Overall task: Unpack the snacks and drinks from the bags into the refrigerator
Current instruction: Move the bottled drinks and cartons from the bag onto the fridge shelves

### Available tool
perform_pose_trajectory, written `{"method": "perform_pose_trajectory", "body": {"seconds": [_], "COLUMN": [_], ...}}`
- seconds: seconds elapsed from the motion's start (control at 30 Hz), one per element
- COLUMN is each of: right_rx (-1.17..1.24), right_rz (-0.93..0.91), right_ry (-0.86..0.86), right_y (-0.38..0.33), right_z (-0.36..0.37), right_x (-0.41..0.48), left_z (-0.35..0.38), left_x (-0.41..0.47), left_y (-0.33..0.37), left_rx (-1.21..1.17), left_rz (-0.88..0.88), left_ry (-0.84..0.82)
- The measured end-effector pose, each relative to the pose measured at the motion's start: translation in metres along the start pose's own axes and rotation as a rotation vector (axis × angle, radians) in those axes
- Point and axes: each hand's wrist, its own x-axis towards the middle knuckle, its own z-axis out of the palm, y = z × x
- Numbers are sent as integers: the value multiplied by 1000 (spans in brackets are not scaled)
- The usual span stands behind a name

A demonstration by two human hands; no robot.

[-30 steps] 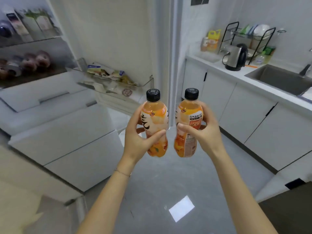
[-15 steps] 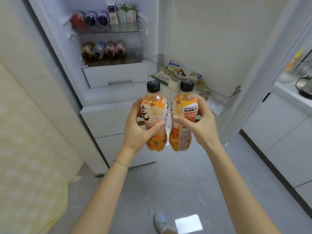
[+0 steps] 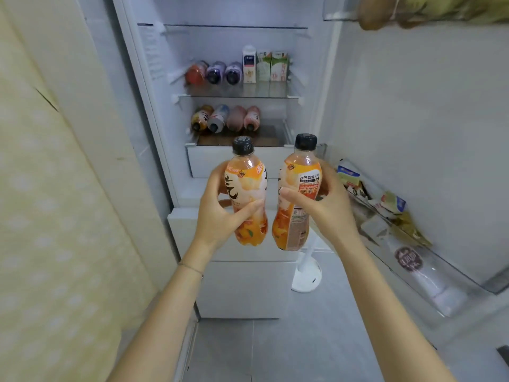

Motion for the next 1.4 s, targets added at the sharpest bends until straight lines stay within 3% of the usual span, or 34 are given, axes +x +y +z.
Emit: {"method": "perform_pose_trajectory", "body": {"seconds": [0.43, 0.97, 1.23, 1.4], "right_rx": [-23, 23, -25, -40], "right_rz": [2, 35, 22, 30], "right_ry": [4, 330, 429, 471], "right_y": [26, 63, 68, 73], "right_z": [65, 151, 150, 144], "right_x": [116, 235, 252, 256], "left_z": [-17, -44, -17, 4], "left_x": [112, 278, 317, 338], "left_y": [-78, -167, -185, -196], "left_rx": [33, -6, -138, -67], "left_rz": [-27, 160, 210, 230], "left_ry": [48, -238, -384, -423]}}
